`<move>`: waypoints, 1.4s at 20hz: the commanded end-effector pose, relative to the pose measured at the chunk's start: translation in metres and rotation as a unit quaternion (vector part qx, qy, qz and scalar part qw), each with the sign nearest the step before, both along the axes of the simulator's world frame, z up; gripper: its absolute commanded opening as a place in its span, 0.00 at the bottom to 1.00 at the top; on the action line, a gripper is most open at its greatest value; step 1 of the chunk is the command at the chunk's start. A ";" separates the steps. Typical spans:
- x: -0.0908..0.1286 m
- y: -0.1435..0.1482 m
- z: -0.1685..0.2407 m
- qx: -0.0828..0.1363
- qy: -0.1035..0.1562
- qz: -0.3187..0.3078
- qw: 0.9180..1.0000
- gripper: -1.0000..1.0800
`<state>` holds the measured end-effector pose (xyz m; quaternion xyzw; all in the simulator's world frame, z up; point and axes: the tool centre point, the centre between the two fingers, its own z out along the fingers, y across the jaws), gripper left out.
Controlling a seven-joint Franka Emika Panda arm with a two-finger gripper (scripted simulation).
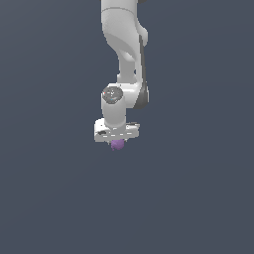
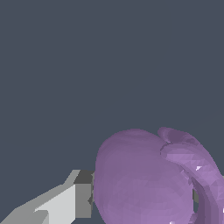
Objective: Pick up the object and move it to a goal position.
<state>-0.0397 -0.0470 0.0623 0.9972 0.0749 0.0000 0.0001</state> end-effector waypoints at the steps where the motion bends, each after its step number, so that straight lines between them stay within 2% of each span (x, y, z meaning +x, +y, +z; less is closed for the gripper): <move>1: 0.007 0.012 0.012 0.000 0.000 0.000 1.000 0.00; 18: 0.079 0.125 0.132 0.000 0.000 0.000 1.000 0.00; 28: 0.113 0.176 0.186 0.000 0.000 0.000 1.000 0.00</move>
